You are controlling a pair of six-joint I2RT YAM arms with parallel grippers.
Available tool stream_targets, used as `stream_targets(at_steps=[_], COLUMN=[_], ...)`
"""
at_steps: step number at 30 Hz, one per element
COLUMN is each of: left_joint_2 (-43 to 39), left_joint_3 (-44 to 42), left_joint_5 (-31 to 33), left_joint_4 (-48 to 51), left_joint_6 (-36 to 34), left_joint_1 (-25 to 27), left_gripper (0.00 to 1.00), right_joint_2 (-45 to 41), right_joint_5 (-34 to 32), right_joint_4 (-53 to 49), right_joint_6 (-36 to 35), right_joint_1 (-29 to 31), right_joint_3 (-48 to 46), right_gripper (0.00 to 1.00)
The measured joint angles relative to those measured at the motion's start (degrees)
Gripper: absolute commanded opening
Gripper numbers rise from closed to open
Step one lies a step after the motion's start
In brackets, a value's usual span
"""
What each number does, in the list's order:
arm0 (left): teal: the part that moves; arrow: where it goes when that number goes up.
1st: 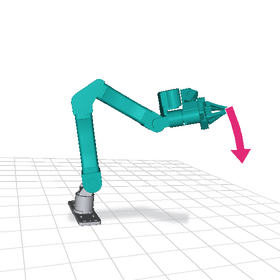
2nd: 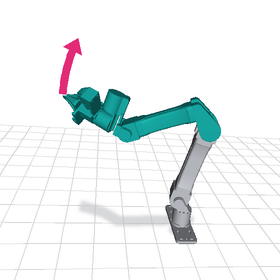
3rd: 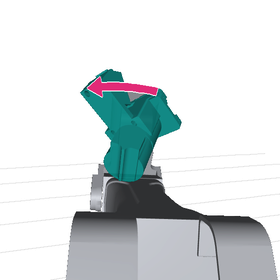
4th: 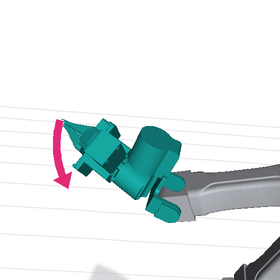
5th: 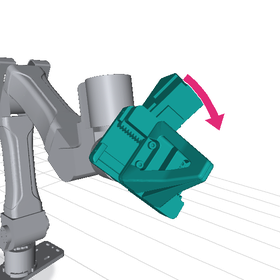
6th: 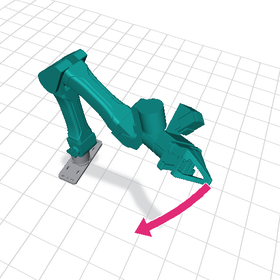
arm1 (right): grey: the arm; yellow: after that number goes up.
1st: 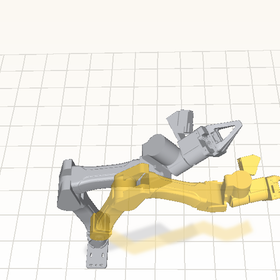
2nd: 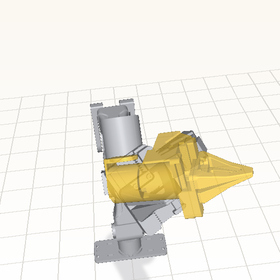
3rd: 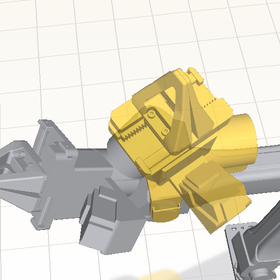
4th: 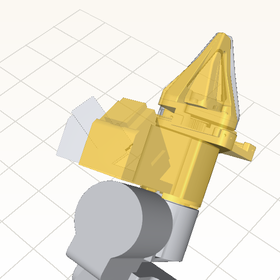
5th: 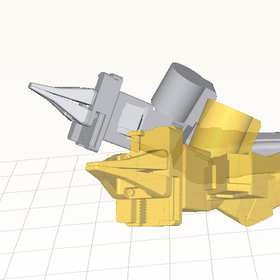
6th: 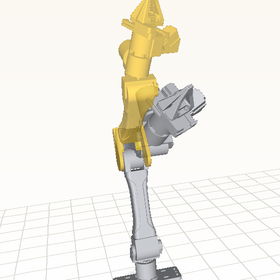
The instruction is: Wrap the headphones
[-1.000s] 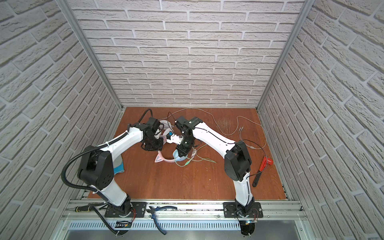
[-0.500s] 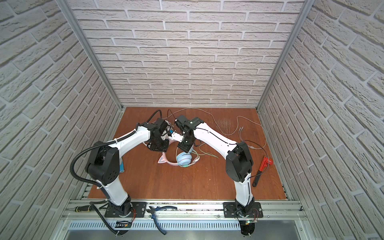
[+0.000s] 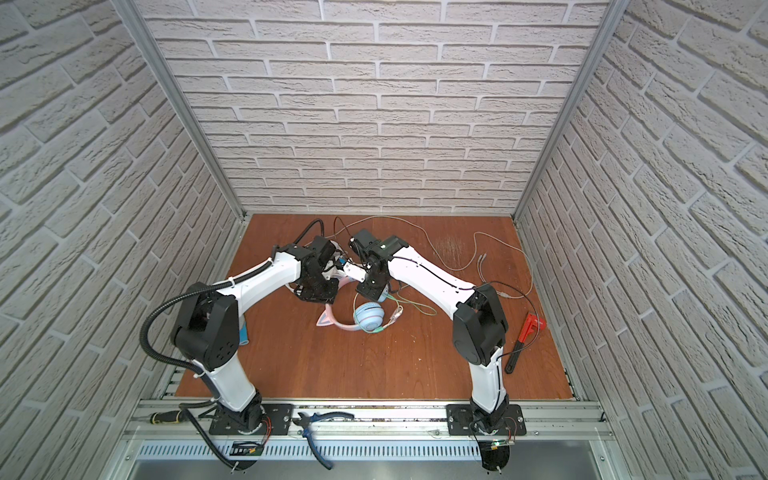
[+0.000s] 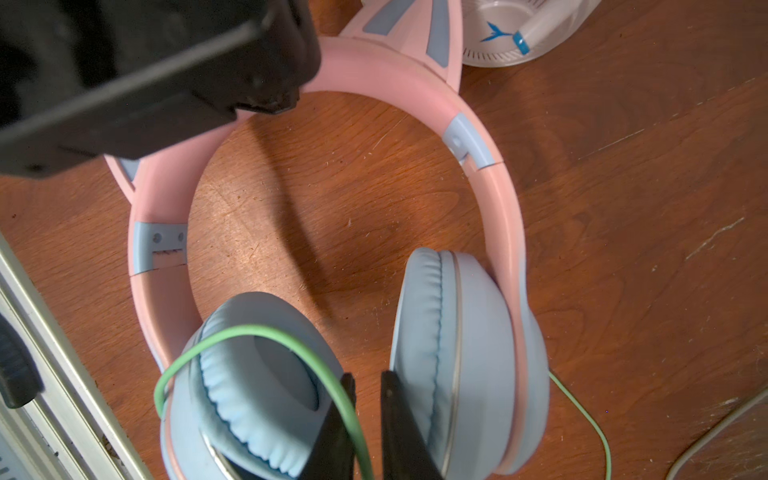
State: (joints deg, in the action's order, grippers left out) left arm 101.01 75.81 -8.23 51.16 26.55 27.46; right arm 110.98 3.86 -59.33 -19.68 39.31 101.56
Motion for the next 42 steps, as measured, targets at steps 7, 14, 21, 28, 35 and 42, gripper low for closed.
stream_targets(at_steps=[7, 14, 21, 28, 35, 42], left_joint_2=[-0.1, -0.3, -0.3, -0.3, 0.4, 1.6], left_joint_3=[0.0, -0.3, -0.3, -0.3, -0.3, -0.3], left_joint_5=[0.0, 0.0, -0.2, -1.3, -1.7, -2.1], left_joint_4=[-0.7, -1.6, -2.1, -2.6, -0.7, 0.2], left_joint_6=[0.0, 0.1, 0.0, 0.0, -1.2, -1.8], left_joint_1=[0.0, 0.0, 0.0, 0.1, 0.2, 0.5], left_gripper=[0.0, 0.0, 0.0, 0.0, 0.0, 0.0], right_joint_2=[0.0, -0.1, -1.3, -4.3, -7.8, -9.1], right_joint_5=[0.2, 0.5, 0.7, 1.7, 2.0, 2.6], right_joint_4=[1.1, 2.0, 3.7, 6.3, 9.8, 11.8], right_joint_6=[1.4, 2.8, 4.3, 5.2, 5.8, 5.6], right_joint_1=[-1.2, -1.7, -2.3, -3.3, -4.5, -5.1], right_joint_3=[0.0, -0.2, -1.0, -4.2, -7.1, -7.4], right_gripper=[0.22, 0.32, 0.36, 0.27, 0.18, 0.17])
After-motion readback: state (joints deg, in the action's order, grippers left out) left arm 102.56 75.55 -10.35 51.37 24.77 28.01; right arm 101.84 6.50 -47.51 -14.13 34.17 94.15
